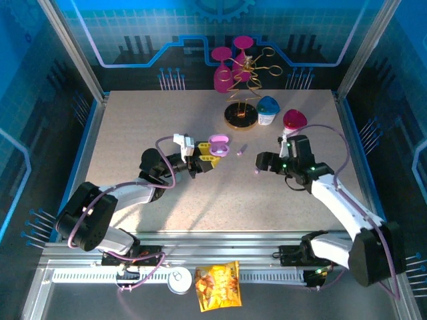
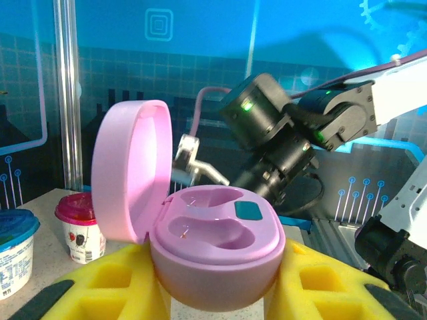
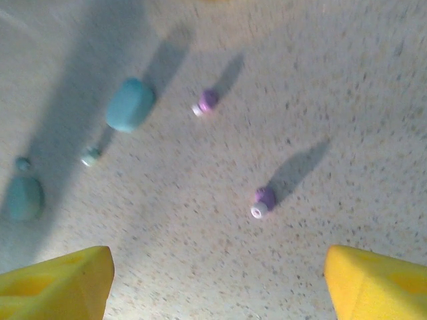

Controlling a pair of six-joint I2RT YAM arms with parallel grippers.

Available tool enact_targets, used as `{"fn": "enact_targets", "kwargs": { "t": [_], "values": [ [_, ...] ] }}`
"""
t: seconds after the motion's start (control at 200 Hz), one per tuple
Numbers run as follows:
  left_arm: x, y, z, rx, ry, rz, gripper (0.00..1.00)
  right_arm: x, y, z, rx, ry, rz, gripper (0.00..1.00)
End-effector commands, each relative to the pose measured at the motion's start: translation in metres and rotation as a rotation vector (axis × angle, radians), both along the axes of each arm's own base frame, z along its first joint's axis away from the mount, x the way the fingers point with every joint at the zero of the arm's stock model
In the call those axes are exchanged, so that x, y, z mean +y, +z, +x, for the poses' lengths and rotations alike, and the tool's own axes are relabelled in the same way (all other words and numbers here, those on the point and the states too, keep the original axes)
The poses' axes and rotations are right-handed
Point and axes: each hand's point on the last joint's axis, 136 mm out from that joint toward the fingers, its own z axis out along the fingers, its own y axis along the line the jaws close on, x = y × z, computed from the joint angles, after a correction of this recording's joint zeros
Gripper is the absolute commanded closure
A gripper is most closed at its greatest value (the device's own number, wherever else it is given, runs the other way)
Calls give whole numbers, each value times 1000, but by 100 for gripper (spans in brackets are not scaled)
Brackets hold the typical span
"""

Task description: Insert the wireless bluetooth earbuds into the charging case

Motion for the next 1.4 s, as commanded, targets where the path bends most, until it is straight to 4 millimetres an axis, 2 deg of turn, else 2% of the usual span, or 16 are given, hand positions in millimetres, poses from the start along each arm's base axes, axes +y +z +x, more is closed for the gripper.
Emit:
{"fn": "enact_targets", "kwargs": {
  "t": [0.0,0.095,0.3,0.31,0.345,0.57,0.891,1.111,1.396],
  "values": [
    [3,2,-2,-31,9,5,78,6,-29,-6,93,49,-77,18],
    [4,0,-2,-35,19,27,78,13,-45,-1,143,74,-116,22],
    [5,-3,-4,-43,28,52,78,31,-69,15,185,126,-134,34],
    [5,-3,-4,-41,28,52,78,34,-62,22,165,129,-129,35],
    [6,-5,-4,-37,29,54,78,39,-60,29,153,137,-130,36],
    [6,-4,-6,-40,26,47,78,61,-66,66,134,144,-106,51],
    [9,-5,-11,-42,27,47,78,67,-82,116,172,101,-118,66],
    [9,-6,-12,-44,29,54,78,75,-91,129,208,97,-100,71],
    [9,-7,-12,-46,30,58,78,72,-101,132,237,84,-99,74]
  ]
}}
